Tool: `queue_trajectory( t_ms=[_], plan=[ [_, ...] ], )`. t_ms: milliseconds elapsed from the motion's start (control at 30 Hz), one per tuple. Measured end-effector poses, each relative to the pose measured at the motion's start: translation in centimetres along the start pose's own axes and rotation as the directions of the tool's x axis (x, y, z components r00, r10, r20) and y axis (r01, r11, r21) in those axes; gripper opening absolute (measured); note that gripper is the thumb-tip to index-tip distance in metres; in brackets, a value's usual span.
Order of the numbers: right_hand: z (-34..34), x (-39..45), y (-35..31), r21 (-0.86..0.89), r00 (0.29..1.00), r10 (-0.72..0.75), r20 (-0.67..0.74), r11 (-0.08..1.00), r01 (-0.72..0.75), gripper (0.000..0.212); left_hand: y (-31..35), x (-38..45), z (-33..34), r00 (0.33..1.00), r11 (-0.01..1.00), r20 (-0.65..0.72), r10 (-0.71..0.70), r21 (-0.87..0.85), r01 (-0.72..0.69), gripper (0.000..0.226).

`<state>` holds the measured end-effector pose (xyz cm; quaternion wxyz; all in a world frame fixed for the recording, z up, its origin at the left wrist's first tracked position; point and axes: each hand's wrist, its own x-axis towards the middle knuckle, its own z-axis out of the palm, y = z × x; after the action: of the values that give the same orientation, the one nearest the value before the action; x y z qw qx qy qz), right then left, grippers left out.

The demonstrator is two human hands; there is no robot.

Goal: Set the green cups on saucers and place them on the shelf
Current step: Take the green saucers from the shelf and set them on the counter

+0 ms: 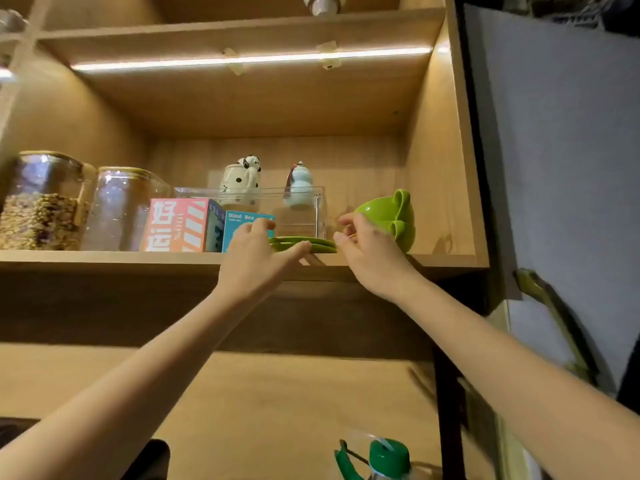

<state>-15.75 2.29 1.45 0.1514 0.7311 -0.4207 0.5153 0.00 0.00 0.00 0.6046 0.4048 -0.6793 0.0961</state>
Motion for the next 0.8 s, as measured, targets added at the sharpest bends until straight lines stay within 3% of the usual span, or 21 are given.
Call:
queue_trajectory(
  t_ms=[100, 167, 300, 367, 467, 700, 800],
  plan=[
    [2.0, 1.3, 0.6, -0.061, 1.0, 0.02, -0.01, 0.998, -0.021, 0.038, -1.6, 1.6, 0.6, 0.992, 0.988, 0.084, -0.091, 0.136, 0.079, 0.085],
    [3.0, 1.7, 0.6, -0.112, 0.996, 0.091, 0.025, 0.99, -0.088, 0.041, -2.6, 3.0, 0.7, 0.978, 0.984, 0.15, -0.148, 0.125, 0.13, 0.086],
    [4.1, 3.1, -0.1, -0.303, 0.972, 0.225, 0.065, 0.933, -0.196, 0.067, -3.9, 5.0, 1.8, 0.945, 0.982, 0.268, -0.187, 0.083, 0.171, 0.078],
    [4.4, 3.6, -0.5, -0.336, 0.95, 0.298, 0.095, 0.907, -0.252, 0.071, -4.2, 5.5, 2.0, 0.925, 0.969, 0.29, -0.247, 0.07, 0.237, 0.091],
    [4.2, 4.0, -0.7, -0.293, 0.926, 0.361, 0.113, 0.902, -0.316, 0.07, -4.0, 5.7, 2.0, 0.909, 0.942, 0.274, -0.315, -0.029, 0.335, 0.102],
    [2.1, 3.5, -2.1, -0.025, 0.897, 0.402, 0.183, 0.914, -0.405, 0.064, -3.2, 5.0, 1.1, 0.919, 0.898, 0.263, -0.293, -0.255, 0.359, 0.059],
    [1.0, 2.7, -2.7, 0.016, 0.894, 0.404, 0.191, 0.91, -0.415, 0.064, -2.2, 4.5, 0.3, 0.915, 0.88, 0.226, -0.335, -0.272, 0.39, 0.069]
  ],
)
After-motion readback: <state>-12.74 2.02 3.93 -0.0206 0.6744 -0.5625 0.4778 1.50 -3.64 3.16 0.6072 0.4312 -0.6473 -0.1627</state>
